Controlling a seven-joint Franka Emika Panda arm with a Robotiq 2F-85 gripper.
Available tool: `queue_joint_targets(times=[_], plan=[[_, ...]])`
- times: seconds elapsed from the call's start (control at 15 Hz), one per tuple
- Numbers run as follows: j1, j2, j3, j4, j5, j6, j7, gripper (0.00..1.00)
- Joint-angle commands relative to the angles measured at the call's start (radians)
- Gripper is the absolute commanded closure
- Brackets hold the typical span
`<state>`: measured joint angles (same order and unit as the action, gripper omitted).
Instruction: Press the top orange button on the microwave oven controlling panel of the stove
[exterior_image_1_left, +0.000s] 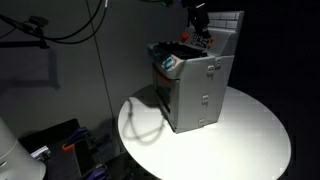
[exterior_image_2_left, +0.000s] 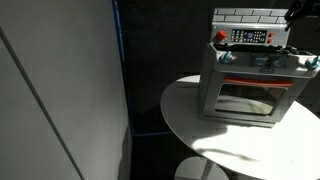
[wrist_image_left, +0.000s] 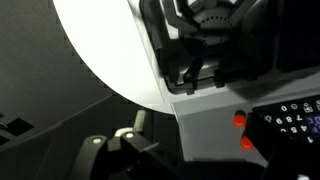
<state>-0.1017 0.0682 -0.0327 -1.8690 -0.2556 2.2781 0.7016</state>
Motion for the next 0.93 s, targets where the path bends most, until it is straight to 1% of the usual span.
queue_joint_targets(times=[0.0, 0.87], plan=[[0.026, 0.054, -0.028, 0.071, -0.014, -0.007, 0.042, 0.0], [0.066, 0.146, -0.067, 0.165, -0.006, -0.016, 0.072, 0.0]])
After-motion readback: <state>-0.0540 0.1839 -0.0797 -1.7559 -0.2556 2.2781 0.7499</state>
